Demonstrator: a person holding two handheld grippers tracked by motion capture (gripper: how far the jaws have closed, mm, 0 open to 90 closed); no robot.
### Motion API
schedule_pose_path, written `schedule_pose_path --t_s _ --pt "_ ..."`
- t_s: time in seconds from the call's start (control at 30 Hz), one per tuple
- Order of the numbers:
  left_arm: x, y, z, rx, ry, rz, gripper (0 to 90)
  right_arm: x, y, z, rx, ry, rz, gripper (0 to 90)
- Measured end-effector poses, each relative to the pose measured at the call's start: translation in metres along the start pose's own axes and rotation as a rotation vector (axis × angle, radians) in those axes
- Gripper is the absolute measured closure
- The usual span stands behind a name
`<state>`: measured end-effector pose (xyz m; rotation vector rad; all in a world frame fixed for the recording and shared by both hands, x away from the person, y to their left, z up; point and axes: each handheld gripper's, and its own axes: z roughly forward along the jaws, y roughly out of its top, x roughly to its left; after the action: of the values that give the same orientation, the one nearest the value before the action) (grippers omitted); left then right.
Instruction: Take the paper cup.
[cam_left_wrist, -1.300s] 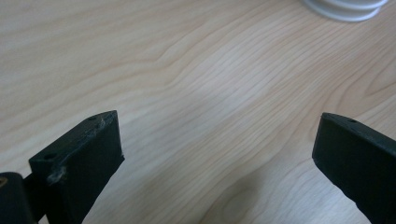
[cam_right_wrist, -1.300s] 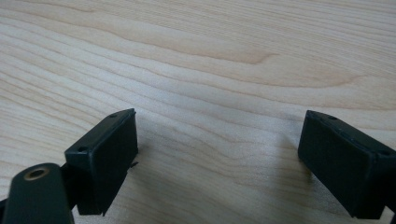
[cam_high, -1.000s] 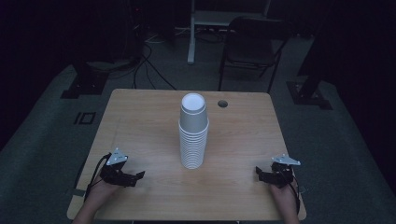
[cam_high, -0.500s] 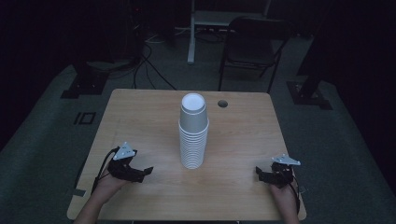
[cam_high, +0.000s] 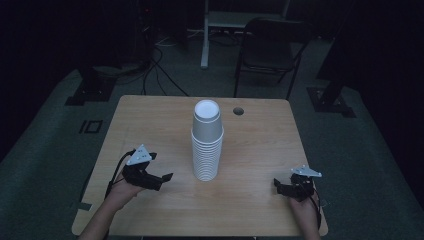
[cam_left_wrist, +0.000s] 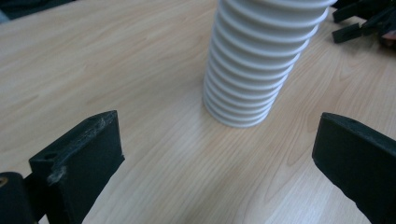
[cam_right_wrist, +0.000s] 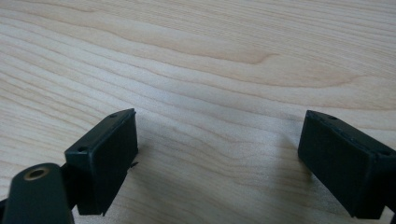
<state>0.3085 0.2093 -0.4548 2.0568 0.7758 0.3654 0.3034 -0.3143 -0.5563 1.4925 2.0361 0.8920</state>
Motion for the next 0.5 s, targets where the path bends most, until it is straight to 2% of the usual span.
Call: schedule_pose_path --t_s 0.2,0.47,0.5 --pt "-0.003 0.013 0.001 -0.04 -0.037 0.0 2.0 0.0 0.0 0.0 0.0 0.0 0.0 11.3" --pt "-0.009 0.033 -0.001 -0.066 -0.068 0.032 2.0 0.0 0.0 0.0 0.0 0.0 0.0 11.3" --pt "-0.011 0.04 -0.001 -0.073 -0.074 0.043 2.0 0.0 0.0 0.0 0.0 0.0 0.0 11.3"
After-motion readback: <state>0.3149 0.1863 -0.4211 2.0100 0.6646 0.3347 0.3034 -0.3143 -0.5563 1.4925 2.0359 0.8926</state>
